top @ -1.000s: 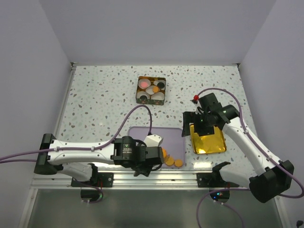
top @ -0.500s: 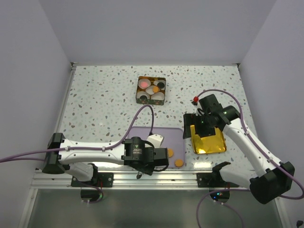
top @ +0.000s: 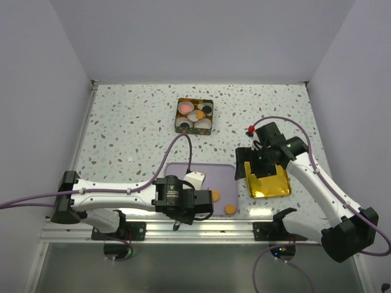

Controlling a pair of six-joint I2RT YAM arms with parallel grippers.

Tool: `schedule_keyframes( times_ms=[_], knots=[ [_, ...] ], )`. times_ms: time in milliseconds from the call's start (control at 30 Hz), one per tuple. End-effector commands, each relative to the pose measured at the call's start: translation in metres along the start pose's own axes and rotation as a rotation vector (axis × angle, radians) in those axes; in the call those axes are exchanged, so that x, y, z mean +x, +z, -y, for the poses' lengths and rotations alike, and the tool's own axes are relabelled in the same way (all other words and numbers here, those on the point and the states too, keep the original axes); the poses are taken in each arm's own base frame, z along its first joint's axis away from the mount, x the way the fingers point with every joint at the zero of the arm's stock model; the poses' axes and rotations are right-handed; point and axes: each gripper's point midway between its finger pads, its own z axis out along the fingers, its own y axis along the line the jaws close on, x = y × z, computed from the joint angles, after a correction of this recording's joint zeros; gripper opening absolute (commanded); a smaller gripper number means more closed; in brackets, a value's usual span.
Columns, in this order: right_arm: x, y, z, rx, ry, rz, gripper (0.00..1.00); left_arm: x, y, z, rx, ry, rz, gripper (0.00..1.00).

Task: Pack the cookies

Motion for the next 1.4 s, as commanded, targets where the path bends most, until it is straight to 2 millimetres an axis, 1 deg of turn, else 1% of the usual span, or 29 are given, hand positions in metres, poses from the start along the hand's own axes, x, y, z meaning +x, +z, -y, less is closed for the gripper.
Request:
schedule_keyframes(
  times_ms=[0,67,167,333,533,567,667,833,900,933,1033,1067,1133,1167,1267,1300,1333,1367],
  knots=[
    [0.000,0.000,-0.007,-0.040,-0.030,0.007,0.99,0.002,-0.010,-0.010,0.009,-0.036,0.012,0.45],
    [0.000,0.001,-0.008,-0.043,-0.033,0.007,0.99,0.002,-0.013,-0.012,0.021,-0.038,0.015,0.47],
    [0.000,0.001,-0.008,-0.044,-0.034,0.008,0.99,0.005,-0.012,-0.017,0.022,-0.032,0.005,0.49],
    [0.000,0.002,-0.008,-0.045,-0.039,0.009,0.99,0.012,-0.006,-0.019,-0.002,0.004,-0.027,0.49],
    [0.000,0.002,-0.008,-0.043,-0.038,0.008,0.99,0.012,-0.002,-0.015,-0.015,0.030,-0.038,0.45],
    [0.000,0.002,-0.008,-0.043,-0.039,0.009,0.99,0.012,-0.002,-0.016,-0.015,0.033,-0.038,0.42],
    [0.000,0.002,-0.008,-0.042,-0.039,0.010,0.99,0.012,-0.003,-0.015,-0.010,0.038,-0.034,0.42],
    [0.000,0.003,-0.008,-0.042,-0.040,0.010,0.99,0.015,0.003,-0.017,-0.033,0.065,-0.051,0.42],
    [0.000,0.003,-0.008,-0.040,-0.038,0.005,0.99,0.014,0.004,-0.017,-0.039,0.069,-0.047,0.39],
    [-0.001,0.003,-0.008,-0.038,-0.040,0.008,0.99,0.013,0.003,-0.017,-0.038,0.069,-0.042,0.38],
    [-0.001,0.002,-0.007,-0.033,-0.039,0.008,0.99,0.001,-0.001,-0.014,-0.028,0.063,-0.010,0.40],
    [-0.002,0.002,-0.007,-0.032,-0.041,0.009,0.99,-0.007,-0.003,-0.015,-0.023,0.056,0.003,0.40],
    [-0.002,0.000,-0.007,-0.030,-0.042,0.009,0.99,-0.018,-0.006,-0.019,-0.017,0.062,0.020,0.40],
    [-0.002,-0.001,-0.007,-0.027,-0.042,0.011,0.99,-0.030,-0.008,-0.021,-0.012,0.040,0.037,0.39],
    [-0.001,-0.004,-0.006,-0.021,-0.042,0.013,0.99,-0.053,-0.017,-0.026,0.002,0.044,0.077,0.39],
    [0.000,-0.006,-0.006,-0.020,-0.043,0.017,0.99,-0.065,-0.017,-0.032,-0.012,0.027,0.092,0.39],
    [0.000,-0.007,-0.005,-0.018,-0.040,0.016,0.99,-0.073,-0.018,-0.035,-0.016,0.055,0.105,0.39],
    [0.001,-0.007,-0.005,-0.017,-0.040,0.017,0.99,-0.084,-0.024,-0.034,-0.005,0.052,0.126,0.39]
  ],
)
